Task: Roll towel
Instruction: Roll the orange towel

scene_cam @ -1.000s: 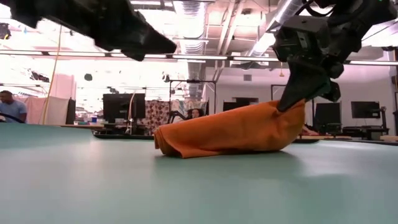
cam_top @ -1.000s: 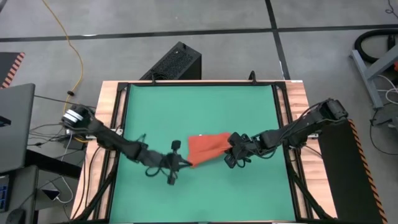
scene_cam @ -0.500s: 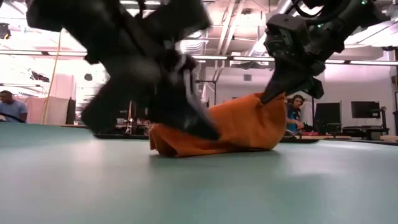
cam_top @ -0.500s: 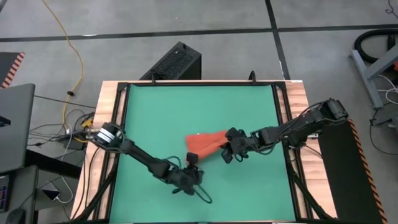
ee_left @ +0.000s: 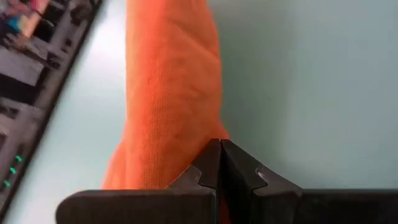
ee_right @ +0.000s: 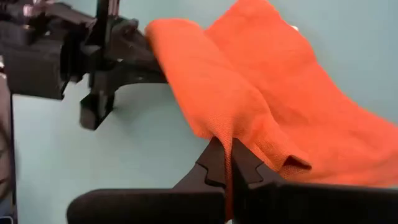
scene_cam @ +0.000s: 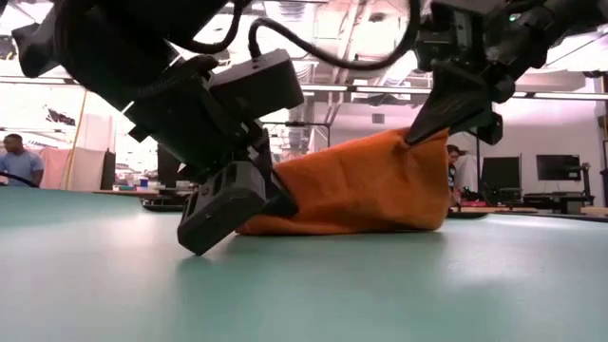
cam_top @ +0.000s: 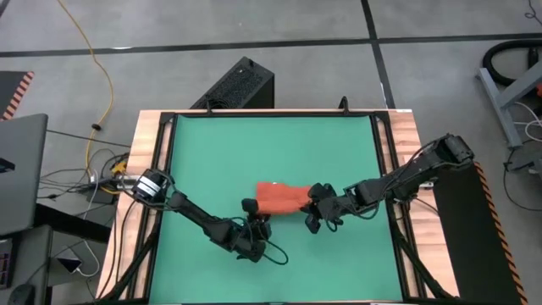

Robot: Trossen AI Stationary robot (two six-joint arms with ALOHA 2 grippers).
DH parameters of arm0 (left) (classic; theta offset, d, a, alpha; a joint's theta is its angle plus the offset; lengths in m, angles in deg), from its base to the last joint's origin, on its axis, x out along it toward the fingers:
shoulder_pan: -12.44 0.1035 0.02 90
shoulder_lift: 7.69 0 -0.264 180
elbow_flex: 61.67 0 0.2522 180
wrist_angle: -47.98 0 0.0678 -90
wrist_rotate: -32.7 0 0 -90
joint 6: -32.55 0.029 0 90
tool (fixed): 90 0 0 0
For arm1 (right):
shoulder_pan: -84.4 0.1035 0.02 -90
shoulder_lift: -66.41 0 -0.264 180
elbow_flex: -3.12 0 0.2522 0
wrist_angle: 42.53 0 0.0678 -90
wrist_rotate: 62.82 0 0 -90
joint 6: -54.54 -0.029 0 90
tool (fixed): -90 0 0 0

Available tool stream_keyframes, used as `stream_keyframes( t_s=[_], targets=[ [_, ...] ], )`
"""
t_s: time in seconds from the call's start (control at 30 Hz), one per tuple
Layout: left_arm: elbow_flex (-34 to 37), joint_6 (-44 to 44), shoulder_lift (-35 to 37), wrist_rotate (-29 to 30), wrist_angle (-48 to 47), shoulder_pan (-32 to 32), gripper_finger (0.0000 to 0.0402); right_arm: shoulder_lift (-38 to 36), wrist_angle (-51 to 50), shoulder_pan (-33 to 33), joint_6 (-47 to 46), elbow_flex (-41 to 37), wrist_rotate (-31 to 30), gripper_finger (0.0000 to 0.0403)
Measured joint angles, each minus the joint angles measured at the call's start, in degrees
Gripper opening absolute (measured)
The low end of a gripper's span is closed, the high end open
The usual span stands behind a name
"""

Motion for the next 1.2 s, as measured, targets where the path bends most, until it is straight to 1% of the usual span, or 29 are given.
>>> stream_keyframes(
  t_s=[0.1,0.23,0.3,0.5,0.73,0.9,1.0,1.2],
  targets=[
    [0.0,-1.7,0.0,0.3,-2.9,1.1,0.0000,-0.4,0.2,2.0,-0.1,0.0,-1.5,0.0008],
    [0.0,-1.9,0.0,0.5,-3.3,1.5,0.0000,-1.0,0.8,4.9,-0.1,0.0,-4.3,0.0008],
    [0.0,-1.4,0.0,0.8,-3.2,1.6,0.0000,-1.0,1.6,6.2,0.7,0.0,-4.5,0.0008],
    [0.1,2.0,-0.1,5.6,-1.9,2.6,0.0000,-0.8,2.7,9.7,1.2,0.0,-5.5,0.0008],
    [0.2,3.3,-0.2,7.3,-0.5,4.4,0.0000,-0.4,2.9,15.1,-2.9,0.0,-6.0,0.0008],
    [0.2,3.4,-0.2,7.3,-0.5,4.4,0.0000,2.9,3.8,19.3,-7.7,0.0,-5.8,0.0008],
    [0.2,4.3,-0.2,7.7,-0.8,4.3,0.0000,6.3,7.4,21.2,-8.7,0.0,-5.2,0.0008],
    [0.2,10.3,0.3,14.1,-2.2,3.9,0.0000,13.2,15.7,24.0,-8.9,0.0,-2.5,0.0008]
  ],
)
